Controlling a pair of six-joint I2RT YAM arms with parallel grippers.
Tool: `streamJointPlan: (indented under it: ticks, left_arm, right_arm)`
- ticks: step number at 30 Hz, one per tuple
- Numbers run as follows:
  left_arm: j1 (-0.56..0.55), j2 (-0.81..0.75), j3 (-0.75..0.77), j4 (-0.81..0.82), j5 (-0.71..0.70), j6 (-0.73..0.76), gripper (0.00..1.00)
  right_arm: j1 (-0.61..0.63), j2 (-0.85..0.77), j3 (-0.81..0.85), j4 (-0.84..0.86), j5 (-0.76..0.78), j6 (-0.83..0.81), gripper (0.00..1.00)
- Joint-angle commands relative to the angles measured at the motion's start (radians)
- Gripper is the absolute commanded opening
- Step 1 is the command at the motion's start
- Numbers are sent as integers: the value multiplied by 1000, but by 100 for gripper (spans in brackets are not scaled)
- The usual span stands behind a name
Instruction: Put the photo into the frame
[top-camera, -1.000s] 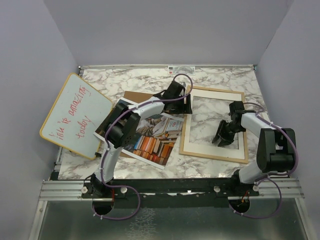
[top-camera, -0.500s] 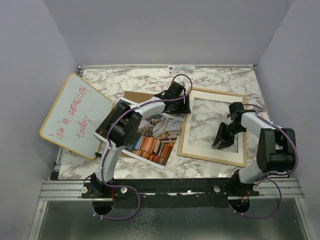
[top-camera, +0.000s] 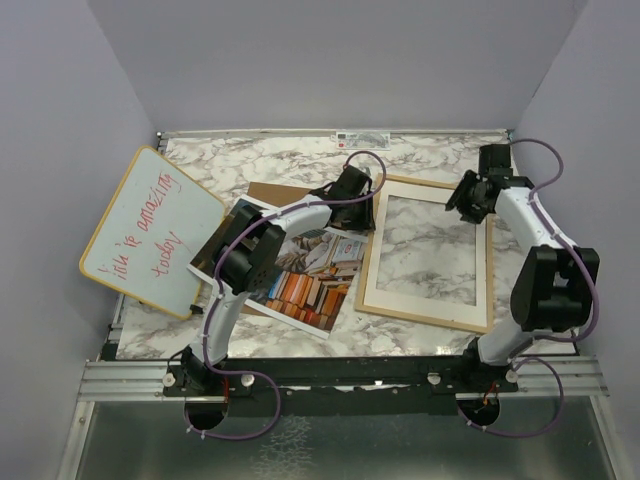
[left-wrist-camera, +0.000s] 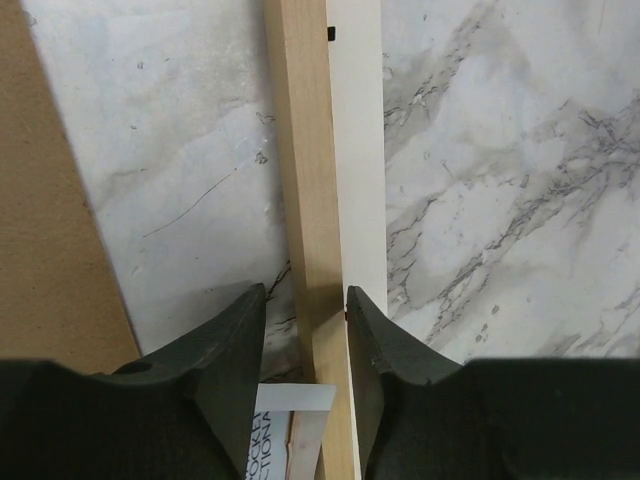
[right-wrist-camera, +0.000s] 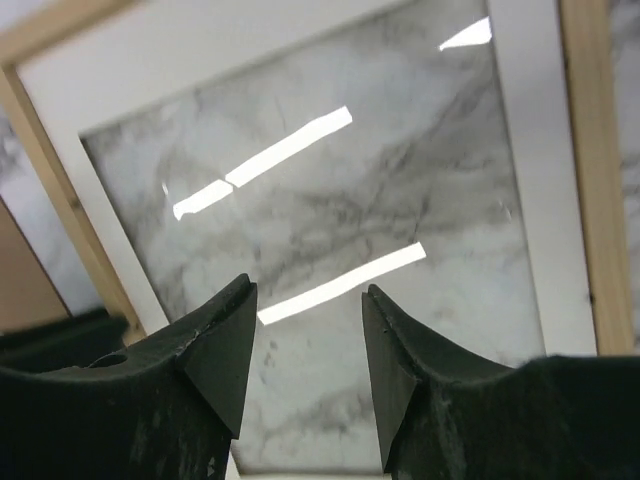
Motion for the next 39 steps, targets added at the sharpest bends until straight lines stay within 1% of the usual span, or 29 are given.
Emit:
streamJointPlan:
  ticks: [1, 4, 7, 12, 16, 20, 29, 39]
  left_arm:
    - [-5, 9, -18, -38, -17, 36, 38]
    - [-4, 6, -27, -38, -11, 51, 34]
    - [-2, 5, -30, -42, 1, 68, 33]
    - [1, -30, -83, -28, 52, 86, 33]
    - [2, -60, -123, -6, 64, 93, 33]
    - [2, -66, -125, 7, 78, 98, 33]
    - [1, -65, -130, 9, 97, 112, 33]
    - [1, -66, -143, 10, 108, 124, 33]
  right_arm:
    - [-40, 120, 95, 225, 117, -1, 50]
    - [-46, 251, 208, 248, 110, -25, 50]
    - [-51, 347, 260, 305, 92, -56, 50]
    - [-74, 438, 324, 387, 39, -66, 50]
    - [-78, 497, 385, 388, 23, -82, 50]
    - [-80, 527, 398, 370, 15, -87, 51]
    - [-83, 518, 334, 377, 15, -78, 51]
    - [-97, 565, 336, 338, 44, -72, 52]
